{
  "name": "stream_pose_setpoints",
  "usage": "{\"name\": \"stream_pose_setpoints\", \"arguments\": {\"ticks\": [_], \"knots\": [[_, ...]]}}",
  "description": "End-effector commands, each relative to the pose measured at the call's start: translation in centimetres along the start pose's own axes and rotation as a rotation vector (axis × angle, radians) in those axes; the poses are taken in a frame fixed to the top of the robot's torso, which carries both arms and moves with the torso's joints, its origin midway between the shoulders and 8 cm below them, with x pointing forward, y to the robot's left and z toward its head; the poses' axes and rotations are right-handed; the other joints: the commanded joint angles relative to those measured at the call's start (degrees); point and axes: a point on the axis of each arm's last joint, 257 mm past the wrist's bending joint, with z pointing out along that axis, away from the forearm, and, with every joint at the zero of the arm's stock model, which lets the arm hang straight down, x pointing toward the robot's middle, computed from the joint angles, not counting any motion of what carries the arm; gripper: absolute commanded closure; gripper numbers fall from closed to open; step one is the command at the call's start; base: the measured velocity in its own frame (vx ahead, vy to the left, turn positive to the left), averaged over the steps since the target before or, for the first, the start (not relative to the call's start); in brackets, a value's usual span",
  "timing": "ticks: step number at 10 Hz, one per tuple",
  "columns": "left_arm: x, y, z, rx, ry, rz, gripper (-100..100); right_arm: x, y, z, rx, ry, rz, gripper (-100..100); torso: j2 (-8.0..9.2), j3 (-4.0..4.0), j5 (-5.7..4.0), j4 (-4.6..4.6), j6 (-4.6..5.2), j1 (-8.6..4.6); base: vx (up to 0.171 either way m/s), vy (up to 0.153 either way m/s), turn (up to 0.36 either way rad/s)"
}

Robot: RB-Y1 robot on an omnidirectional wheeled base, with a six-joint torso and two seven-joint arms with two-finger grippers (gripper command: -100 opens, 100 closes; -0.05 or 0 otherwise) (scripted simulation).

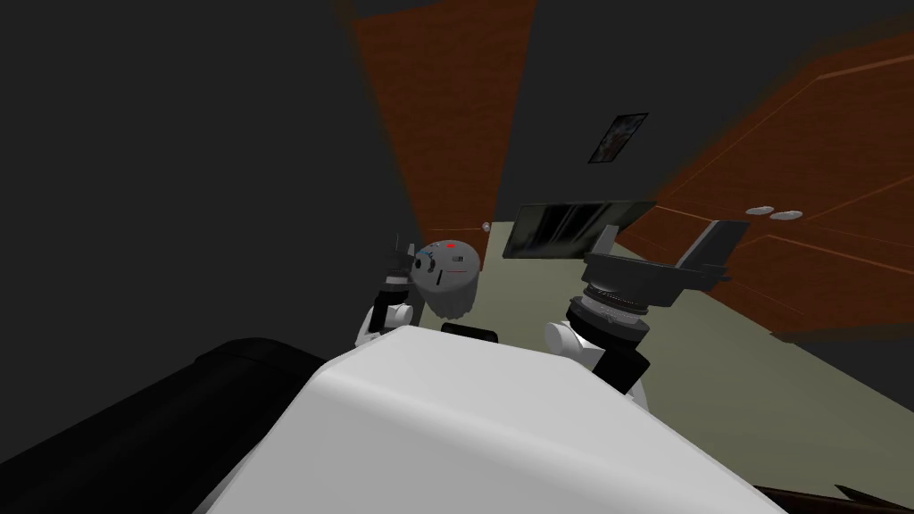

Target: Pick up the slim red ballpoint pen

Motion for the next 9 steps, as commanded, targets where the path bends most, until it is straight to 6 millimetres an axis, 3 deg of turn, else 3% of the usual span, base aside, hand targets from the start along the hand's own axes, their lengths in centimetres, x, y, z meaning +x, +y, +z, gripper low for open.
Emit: {"name": "stream_pose_setpoints", "arguments": {"ticks": [1, 2, 3, 5, 6, 8, 9], "knots": [[-1.0, 1.8, 0.0, -0.053, 0.007, 0.015, -100, 0.0, 0.0, 0.0, 0.0, 0.0, 0.0, 0, 0.0, 0.0, 0.0, 0.0, 0.0, 0.0, -0.013, -0.075, -0.09], [-1.9, 3.5, -0.2, -0.104, 0.007, 0.027, -100, 0.0, 0.0, 0.0, 0.0, 0.0, 0.0, 0, -0.02, -0.01, 0.0, -0.01, 0.02, 0.0, -0.007, -0.114, -0.151], [-1.9, 3.5, -0.2, -0.104, 0.007, 0.027, -100, 0.0, 0.0, 0.0, 0.0, 0.0, 0.0, 0, -0.05, -0.03, -0.01, -0.02, 0.02, -0.12, -0.017, -0.086, -0.047], [-4.3, 7.1, -0.6, -0.207, -0.006, 0.052, -100, 0.0, 0.0, 0.0, 0.0, 0.0, 0.0, 0, 0.06, 0.03, -0.01, 0.01, 0.02, -0.09, -0.039, -0.119, -0.143], [-4.3, 7.4, -0.7, -0.219, -0.007, 0.052, -100, 0.0, 0.0, 0.0, 0.0, 0.0, 0.0, 0, 0.06, 0.04, -0.05, 0.01, 0.02, -0.21, -0.02, -0.1, -0.074], [-7.4, 10.9, -1.3, -0.333, -0.037, 0.076, -100, 0.0, 0.0, 0.0, 0.0, 0.0, 0.0, 0, 0.0, 0.0, -0.02, 0.0, 0.02, -0.09, -0.017, -0.127, -0.181], [-7.6, 11.5, -1.6, -0.346, -0.041, 0.076, -100, 0.0, 0.0, 0.0, 0.0, 0.0, 0.0, 0, 0.0, 0.0, -0.05, 0.0, 0.03, -0.26, -0.013, -0.116, -0.049]]}}
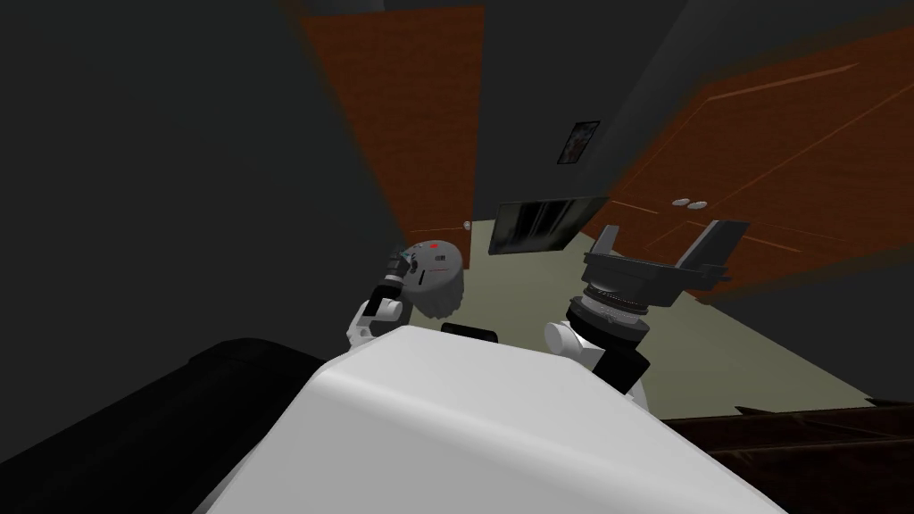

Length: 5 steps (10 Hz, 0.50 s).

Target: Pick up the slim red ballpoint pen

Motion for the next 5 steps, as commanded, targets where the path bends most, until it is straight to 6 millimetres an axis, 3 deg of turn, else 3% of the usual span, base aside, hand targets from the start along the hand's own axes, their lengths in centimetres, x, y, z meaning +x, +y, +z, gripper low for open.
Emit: {"name": "stream_pose_setpoints", "arguments": {"ticks": [1, 3, 4, 5], "knots": [[-2.0, 2.9, -0.1, -0.083, -0.026, 0.009, -100, 0.0, 0.0, 0.0, 0.0, 0.0, 0.0, 0, 0.0, 0.0, 0.0, 0.0, 0.0, 0.0, 0.001, -0.122, -0.097], [-3.9, 5.1, -0.1, -0.152, -0.052, 0.015, -100, 0.0, 0.0, 0.0, 0.0, 0.0, 0.0, 0, 0.0, -0.01, -0.02, 0.0, 0.04, -0.13, -0.017, -0.14, -0.168], [-5.9, 7.0, -0.2, -0.209, -0.079, 0.02, -100, 0.0, 0.0, 0.0, 0.0, 0.0, 0.0, 0, 0.01, 0.01, 0.0, 0.0, 0.01, -0.01, 0.001, -0.115, -0.144], [-5.9, 7.3, -0.3, -0.222, -0.08, 0.02, -100, 0.0, 0.0, 0.0, 0.0, 0.0, 0.0, 0, -0.02, -0.01, 0.01, 0.0, 0.03, 0.01, 0.006, -0.088, -0.078]]}}
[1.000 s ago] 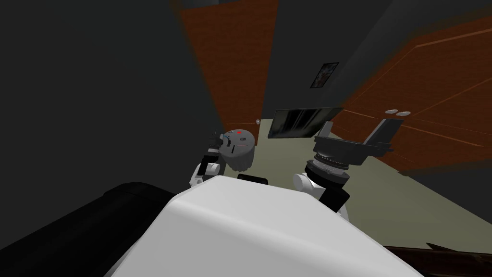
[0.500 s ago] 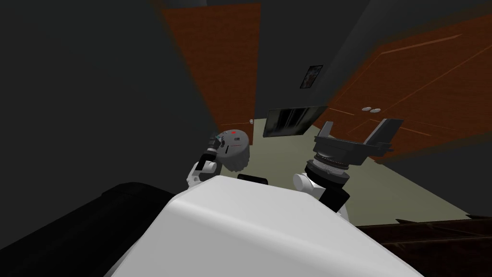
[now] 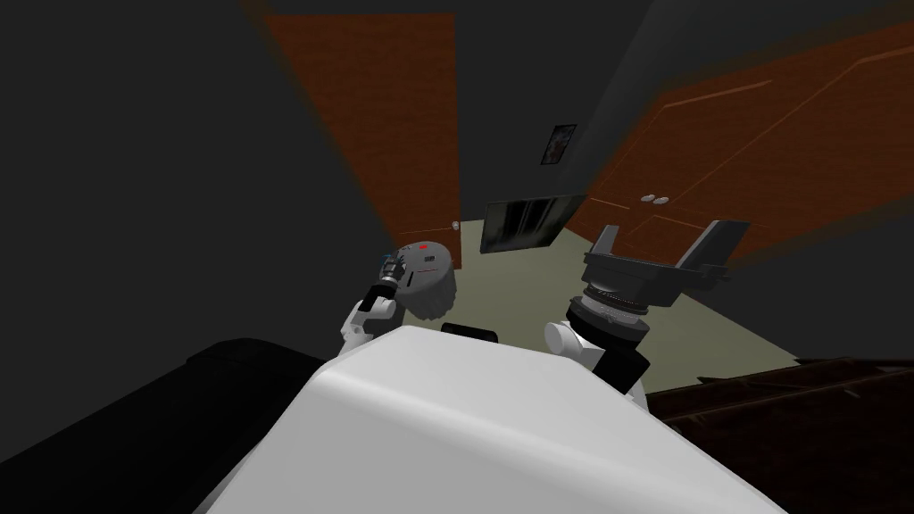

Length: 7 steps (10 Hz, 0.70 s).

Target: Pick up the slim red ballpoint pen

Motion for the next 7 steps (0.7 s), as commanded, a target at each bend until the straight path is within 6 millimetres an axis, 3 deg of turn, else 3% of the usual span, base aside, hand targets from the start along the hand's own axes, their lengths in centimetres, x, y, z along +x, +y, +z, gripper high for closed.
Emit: {"name": "stream_pose_setpoints", "arguments": {"ticks": [1, 2, 5, 6, 7], "knots": [[-2.2, 2.1, 0.5, -0.067, -0.033, 0.004, -100, 0.0, 0.0, 0.0, 0.0, 0.0, 0.0, 0, 0.0, 0.0, 0.0, 0.0, 0.0, 0.0, 0.02, -0.103, -0.139], [-2.2, 2.6, 0.4, -0.088, -0.035, 0.003, -100, 0.0, 0.0, 0.0, 0.0, 0.0, 0.0, 0, -0.05, -0.03, 0.0, -0.01, 0.02, -0.03, 0.009, -0.086, -0.079], [-6.3, 6.0, 0.7, -0.202, -0.095, 0.002, -100, 0.0, 0.0, 0.0, 0.0, 0.0, 0.0, 0, 0.0, 0.0, 0.0, 0.0, -0.01, 0.0, 0.011, -0.103, -0.118], [-6.5, 6.9, 0.5, -0.232, -0.1, 0.0, -100, 0.0, 0.0, 0.0, 0.0, 0.0, 0.0, 0, -0.05, -0.03, 0.0, -0.01, 0.02, -0.03, 0.021, -0.088, -0.095], [-8.5, 8.1, 0.5, -0.274, -0.13, -0.003, -100, 0.0, 0.0, 0.0, 0.0, 0.0, 0.0, 0, -0.04, -0.02, 0.0, -0.01, -0.01, 0.02, 0.018, -0.098, -0.177]]}}
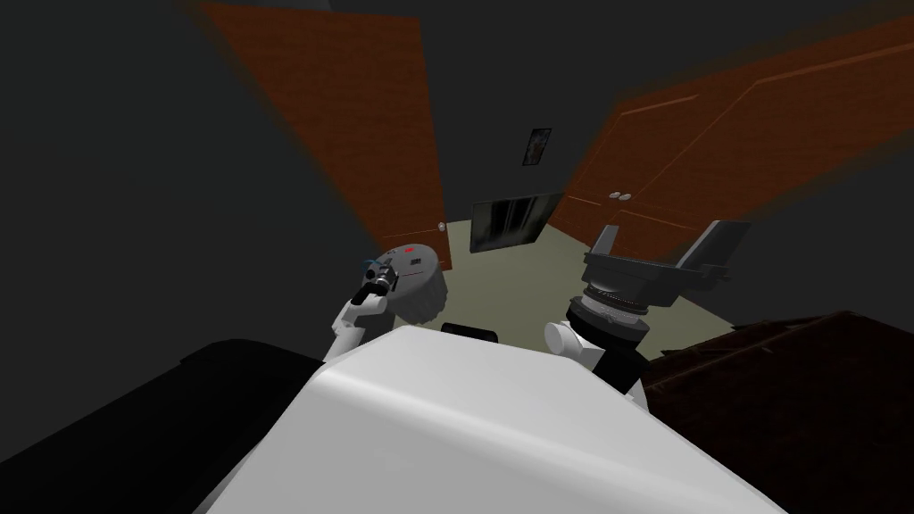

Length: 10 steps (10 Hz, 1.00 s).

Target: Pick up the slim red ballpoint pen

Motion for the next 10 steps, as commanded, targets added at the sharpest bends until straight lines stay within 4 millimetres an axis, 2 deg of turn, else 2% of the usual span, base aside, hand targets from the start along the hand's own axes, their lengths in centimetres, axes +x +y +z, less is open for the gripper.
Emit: {"name": "stream_pose_setpoints", "arguments": {"ticks": [1, 2, 3, 4, 5, 6, 7, 8, 9, 10], "knots": [[-0.8, 1.9, 0.3, -0.059, -0.019, -0.004, -100, 0.0, 0.0, 0.0, 0.0, 0.0, 0.0, 0, 0.0, 0.0, 0.0, 0.0, 0.0, 0.0, 0.016, -0.074, -0.067], [-2.7, 2.8, 0.7, -0.096, -0.047, -0.01, -100, 0.0, 0.0, 0.0, 0.0, 0.0, 0.0, 0, 0.01, 0.0, 0.02, 0.0, -0.03, 0.07, 0.03, -0.094, -0.147], [-2.9, 3.9, 0.7, -0.131, -0.052, -0.011, -100, 0.0, 0.0, 0.0, 0.0, 0.0, 0.0, 0, -0.03, -0.02, 0.01, 0.0, 0.0, 0.01, 0.032, -0.078, -0.066], [-4.7, 4.7, 1.0, -0.166, -0.078, -0.018, -100, 0.0, 0.0, 0.0, 0.0, 0.0, 0.0, 0, -0.03, -0.02, 0.01, -0.01, -0.03, 0.05, 0.042, -0.084, -0.11], [-4.9, 5.8, 0.8, -0.203, -0.083, -0.021, -100, 0.0, 0.0, 0.0, 0.0, 0.0, 0.0, 0, -0.07, -0.04, 0.01, -0.01, -0.01, 0.04, 0.034, -0.061, -0.079], [-6.4, 6.4, 1.0, -0.237, -0.105, -0.028, -100, 0.0, 0.0, 0.0, 0.0, 0.0, 0.0, 0, -0.04, -0.03, 0.02, -0.01, -0.03, 0.12, 0.043, -0.068, -0.138], [-6.7, 7.7, 0.8, -0.274, -0.112, -0.032, -100, 0.0, 0.0, 0.0, 0.0, 0.0, 0.0, 0, -0.07, -0.04, 0.02, -0.02, -0.01, 0.11, 0.045, -0.059, -0.066], [-8.3, 8.5, 0.9, -0.307, -0.136, -0.042, -100, 0.0, 0.0, 0.0, 0.0, 0.0, 0.0, 0, -0.07, -0.04, 0.03, -0.02, -0.04, 0.14, 0.061, -0.061, -0.13], [-8.5, 9.6, 0.6, -0.343, -0.139, -0.045, -100, 0.0, 0.0, 0.0, 0.0, 0.0, 0.0, 0, -0.12, -0.07, 0.03, -0.03, -0.01, 0.12, 0.052, -0.047, -0.059], [-8.5, 9.7, 0.5, -0.347, -0.139, -0.045, -100, 0.0, 0.0, 0.0, 0.0, 0.0, 0.0, 0, -0.1, -0.06, 0.03, -0.03, -0.05, 0.18, 0.017, -0.019, 0.021]]}}
